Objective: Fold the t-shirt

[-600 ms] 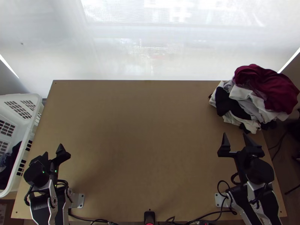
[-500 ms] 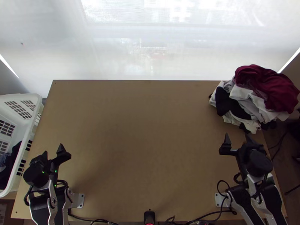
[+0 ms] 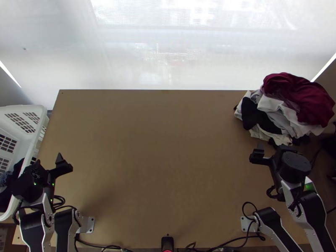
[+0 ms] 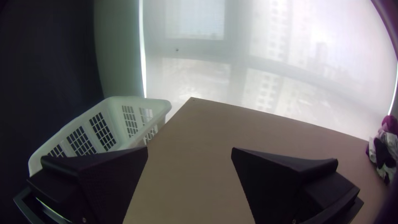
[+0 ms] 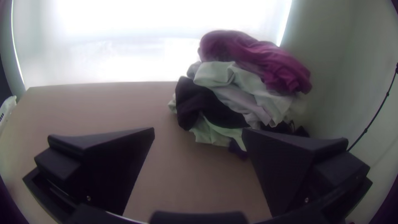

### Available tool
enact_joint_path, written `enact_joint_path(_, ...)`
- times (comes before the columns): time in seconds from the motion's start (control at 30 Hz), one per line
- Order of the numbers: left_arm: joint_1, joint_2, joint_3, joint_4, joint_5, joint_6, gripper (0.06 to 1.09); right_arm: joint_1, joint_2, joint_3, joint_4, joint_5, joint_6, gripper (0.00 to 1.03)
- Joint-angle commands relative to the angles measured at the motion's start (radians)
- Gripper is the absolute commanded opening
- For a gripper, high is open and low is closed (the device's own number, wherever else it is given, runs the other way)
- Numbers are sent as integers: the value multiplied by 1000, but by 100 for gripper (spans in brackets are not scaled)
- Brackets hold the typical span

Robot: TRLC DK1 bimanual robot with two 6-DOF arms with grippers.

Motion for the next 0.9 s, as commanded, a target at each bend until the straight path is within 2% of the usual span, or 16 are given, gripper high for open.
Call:
enact_joint_path(0.0,189,423,270,-71,-3,-87,104,-7,28,26,-41,11,4,98)
enact_joint_path(0.1,255,666,506,-205,-10,-186,104,-22,28,15,-41,16,4,98)
enact_joint_path(0.17,303,719,593,-214,-10,-203,104,-28,26,9,-42,18,6,98)
enact_joint_path(0.23,375,742,636,-149,-7,-288,104,-28,26,12,-49,19,6,98)
enact_joint_path(0.27,405,767,659,-114,-10,-291,104,-30,26,13,-49,22,7,98)
enact_joint_path(0.5,482,1101,906,-166,-10,-249,104,-56,26,27,-65,30,6,98)
enact_joint_path(0.6,539,1255,986,-186,-10,-179,104,-65,25,32,-76,31,6,98)
enact_joint_path(0.87,671,1601,1075,-182,-10,-120,104,-74,38,33,-81,34,3,98)
